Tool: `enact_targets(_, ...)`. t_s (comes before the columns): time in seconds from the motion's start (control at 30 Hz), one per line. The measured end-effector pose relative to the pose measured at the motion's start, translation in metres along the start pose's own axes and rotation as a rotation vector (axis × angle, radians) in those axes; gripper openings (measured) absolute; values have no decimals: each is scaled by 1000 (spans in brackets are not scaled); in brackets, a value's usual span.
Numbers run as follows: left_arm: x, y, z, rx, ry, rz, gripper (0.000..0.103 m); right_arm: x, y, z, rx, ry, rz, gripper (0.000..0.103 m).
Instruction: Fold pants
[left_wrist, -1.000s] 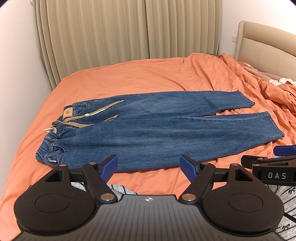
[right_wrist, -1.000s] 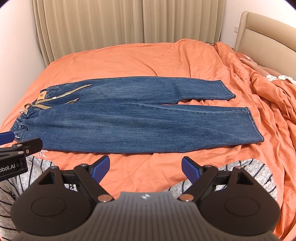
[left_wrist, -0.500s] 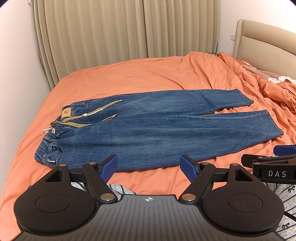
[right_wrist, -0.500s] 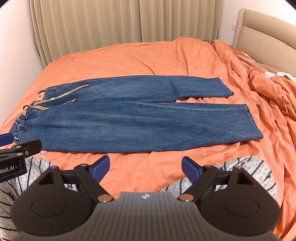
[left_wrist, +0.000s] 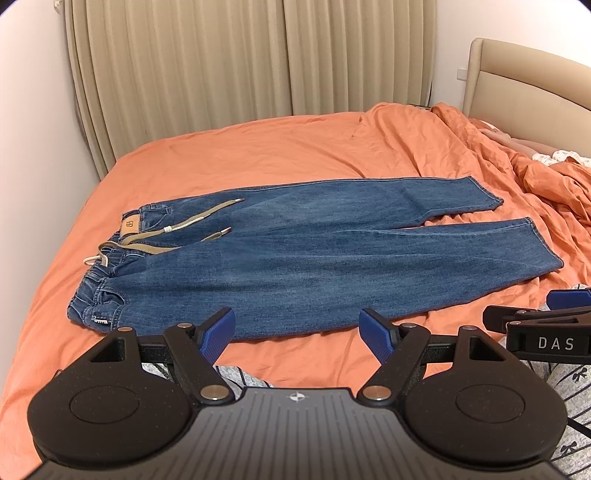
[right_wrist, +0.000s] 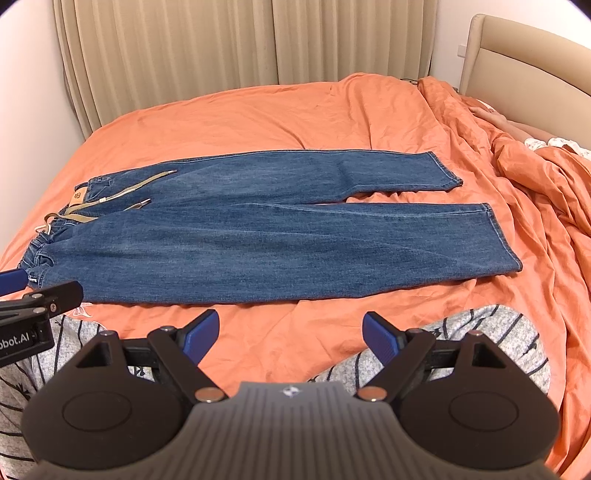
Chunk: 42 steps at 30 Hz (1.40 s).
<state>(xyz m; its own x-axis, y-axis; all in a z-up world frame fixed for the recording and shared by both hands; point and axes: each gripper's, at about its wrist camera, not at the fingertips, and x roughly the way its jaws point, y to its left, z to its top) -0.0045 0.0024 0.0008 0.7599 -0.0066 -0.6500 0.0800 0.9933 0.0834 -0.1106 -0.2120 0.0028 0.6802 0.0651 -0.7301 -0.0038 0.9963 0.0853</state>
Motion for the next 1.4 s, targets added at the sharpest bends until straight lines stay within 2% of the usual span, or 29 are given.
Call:
enact_targets(0.7,0,-1,1,1,0,3,89,2,-3,0,8,3,10,81)
enact_targets(0.8,2,9,5,7,-6,10,89,3,-6,2,-7,-6,7,81)
enact_targets(1.0,11,54,20,23,-36,39,88,13,-40,16,2,-86,7,81)
enact_targets(1.1,25,90,29,7,-20,37,85,21,-69,26,17,-144,50,81)
enact_targets(1.23,49,141,40,-55,31,40,82,41,-104,48,34,-135,35,81)
enact_targets(1.4,83,198,53,-85,83,77,80,80,-137,78,-36,-71,4,81)
